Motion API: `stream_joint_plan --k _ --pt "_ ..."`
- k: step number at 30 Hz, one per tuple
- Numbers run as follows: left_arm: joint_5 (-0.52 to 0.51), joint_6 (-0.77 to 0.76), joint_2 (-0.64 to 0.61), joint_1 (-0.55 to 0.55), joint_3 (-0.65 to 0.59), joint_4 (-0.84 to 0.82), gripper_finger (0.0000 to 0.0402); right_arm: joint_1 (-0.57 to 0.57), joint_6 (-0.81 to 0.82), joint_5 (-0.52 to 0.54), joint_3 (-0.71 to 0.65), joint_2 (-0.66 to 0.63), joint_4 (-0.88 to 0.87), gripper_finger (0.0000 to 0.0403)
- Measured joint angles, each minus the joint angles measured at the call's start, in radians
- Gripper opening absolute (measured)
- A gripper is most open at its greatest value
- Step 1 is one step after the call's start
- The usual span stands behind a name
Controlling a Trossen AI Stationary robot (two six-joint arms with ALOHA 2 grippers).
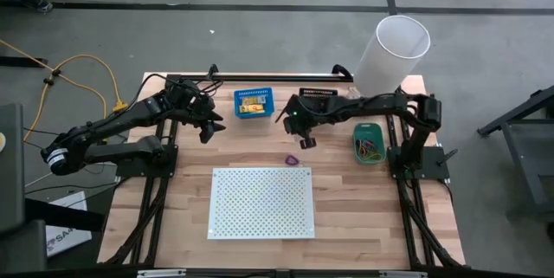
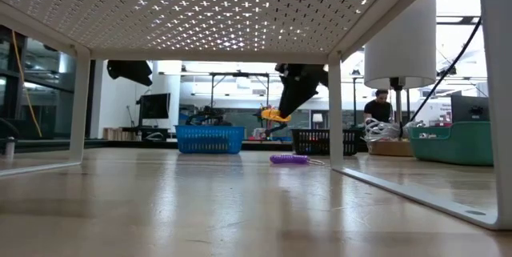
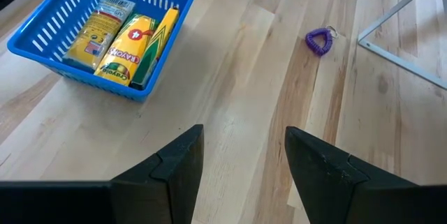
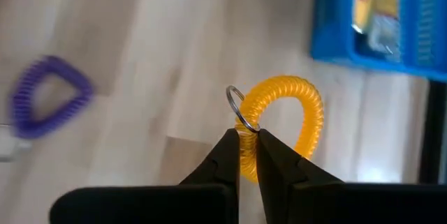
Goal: Pick & Place Office Desk Supplies
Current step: Put the yellow spring keychain into the black bin
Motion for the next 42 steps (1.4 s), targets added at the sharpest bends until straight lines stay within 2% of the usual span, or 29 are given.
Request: stream_joint_plan --k 8,15,26,42 --pt "0.000 0.000 0.000 0.000 0.000 0.000 0.0195 -0.094 0.052 0.033 0.000 0.000 0.000 0.0019" --pt "0.000 0.000 0.000 0.000 0.000 0.000 0.0195 -0.168 0.063 0.112 0.000 0.000 -0.005 0.0019" --pt "0.000 0.000 0.000 0.000 0.000 0.000 0.0195 -0.276 0.120 0.130 0.000 0.000 -0.085 0.0019" --pt "0.000 0.000 0.000 0.000 0.000 0.000 0.0195 -0.299 0.122 0.126 0.000 0.000 -0.109 0.0019"
